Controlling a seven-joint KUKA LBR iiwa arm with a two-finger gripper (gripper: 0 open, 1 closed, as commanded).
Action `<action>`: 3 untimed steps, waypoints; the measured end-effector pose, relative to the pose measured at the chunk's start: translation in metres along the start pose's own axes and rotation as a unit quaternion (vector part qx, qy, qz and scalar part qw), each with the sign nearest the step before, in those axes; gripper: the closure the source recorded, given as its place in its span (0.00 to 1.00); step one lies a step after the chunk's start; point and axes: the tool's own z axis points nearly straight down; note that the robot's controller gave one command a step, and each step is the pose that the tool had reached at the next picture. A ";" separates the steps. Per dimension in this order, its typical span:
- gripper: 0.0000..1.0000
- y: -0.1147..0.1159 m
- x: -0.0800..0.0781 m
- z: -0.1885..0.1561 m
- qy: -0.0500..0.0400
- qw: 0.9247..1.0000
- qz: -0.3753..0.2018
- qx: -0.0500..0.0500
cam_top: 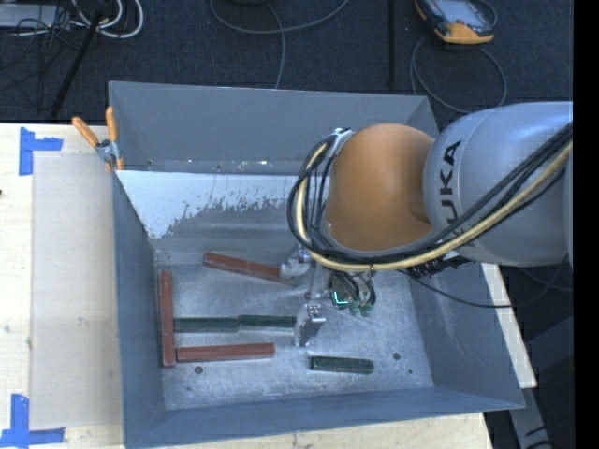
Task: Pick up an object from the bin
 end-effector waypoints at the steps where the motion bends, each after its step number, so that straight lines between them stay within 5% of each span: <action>1: 0.00 0.000 -0.002 -0.004 -0.004 1.000 0.001 0.000; 2: 1.00 0.002 -0.038 0.097 0.000 1.000 -0.028 -0.001; 3: 1.00 0.002 -0.038 0.098 0.000 1.000 -0.027 -0.001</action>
Offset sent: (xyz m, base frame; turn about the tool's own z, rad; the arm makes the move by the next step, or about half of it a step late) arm 0.0348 -0.0003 -0.1080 -0.0547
